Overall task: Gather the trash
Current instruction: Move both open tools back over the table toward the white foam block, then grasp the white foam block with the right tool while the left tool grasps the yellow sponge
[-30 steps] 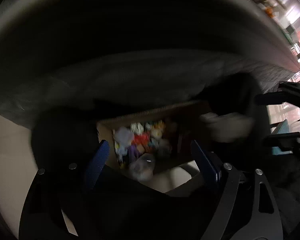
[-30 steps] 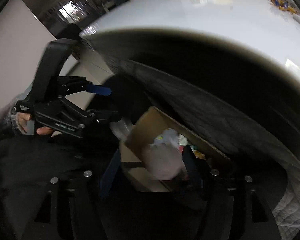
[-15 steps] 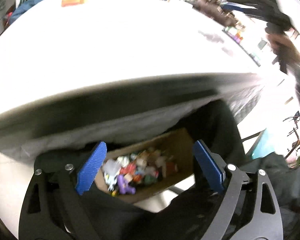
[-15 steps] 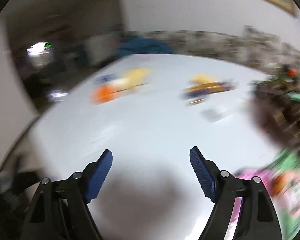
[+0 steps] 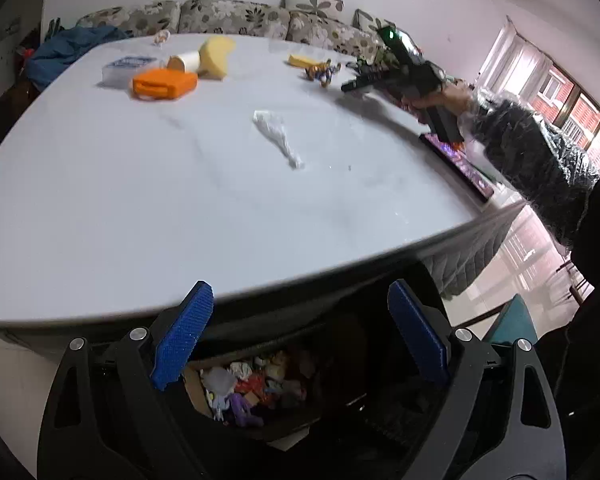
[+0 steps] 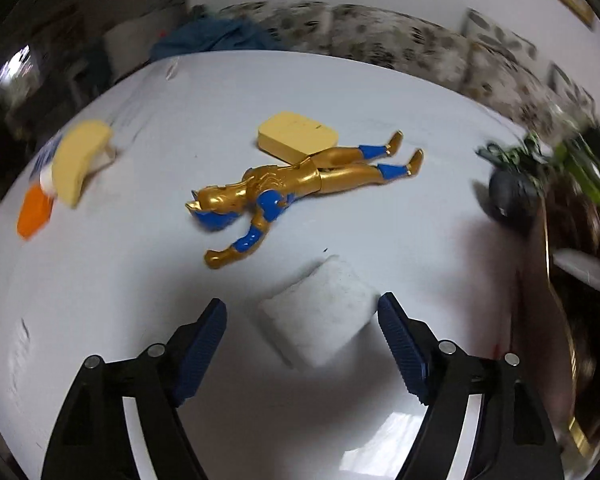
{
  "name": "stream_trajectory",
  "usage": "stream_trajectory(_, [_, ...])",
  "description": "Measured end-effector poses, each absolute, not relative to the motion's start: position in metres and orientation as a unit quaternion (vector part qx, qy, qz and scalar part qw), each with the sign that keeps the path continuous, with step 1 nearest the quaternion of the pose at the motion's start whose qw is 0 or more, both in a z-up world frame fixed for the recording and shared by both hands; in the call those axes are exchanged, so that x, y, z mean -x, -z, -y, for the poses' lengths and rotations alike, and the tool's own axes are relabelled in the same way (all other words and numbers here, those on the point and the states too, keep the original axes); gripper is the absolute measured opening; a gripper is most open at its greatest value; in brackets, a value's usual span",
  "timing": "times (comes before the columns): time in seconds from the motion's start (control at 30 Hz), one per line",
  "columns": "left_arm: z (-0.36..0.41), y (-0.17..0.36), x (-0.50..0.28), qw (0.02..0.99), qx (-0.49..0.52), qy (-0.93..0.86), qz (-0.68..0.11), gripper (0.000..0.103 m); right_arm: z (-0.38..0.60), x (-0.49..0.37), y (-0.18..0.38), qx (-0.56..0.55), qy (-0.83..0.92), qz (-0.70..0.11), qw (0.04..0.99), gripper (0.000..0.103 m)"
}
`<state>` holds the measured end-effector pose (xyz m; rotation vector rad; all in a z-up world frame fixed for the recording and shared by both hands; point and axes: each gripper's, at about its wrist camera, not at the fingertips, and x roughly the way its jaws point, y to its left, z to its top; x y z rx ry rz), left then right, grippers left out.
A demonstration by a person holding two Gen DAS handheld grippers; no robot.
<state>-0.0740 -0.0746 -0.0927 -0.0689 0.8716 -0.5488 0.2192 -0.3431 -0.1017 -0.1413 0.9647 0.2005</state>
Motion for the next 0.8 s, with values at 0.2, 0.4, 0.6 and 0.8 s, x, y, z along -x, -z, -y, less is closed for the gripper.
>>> stream_trajectory(0.2, [0.078,0.065,0.046,0.89,0.029,0.238,-0.388,0.087,0.359,-0.218,0.097,0.005,-0.083,-0.475,0.876,0.002])
stream_trajectory(0.4, [0.072,0.042,-0.025,0.913,0.043,0.174,-0.366,0.087,0.362,-0.197,0.08,0.01,-0.079,-0.447,0.891,0.024])
stream_trajectory(0.6, [0.076,0.034,-0.042,0.915,0.068,0.193,-0.349,0.087,0.375,-0.206,0.064,0.005,-0.03,-0.408,0.912,0.067])
stream_trajectory(0.8, [0.093,0.045,-0.049,0.917,0.036,0.186,-0.352,0.087,0.377,-0.259,0.081,-0.074,0.026,-0.437,0.896,0.045])
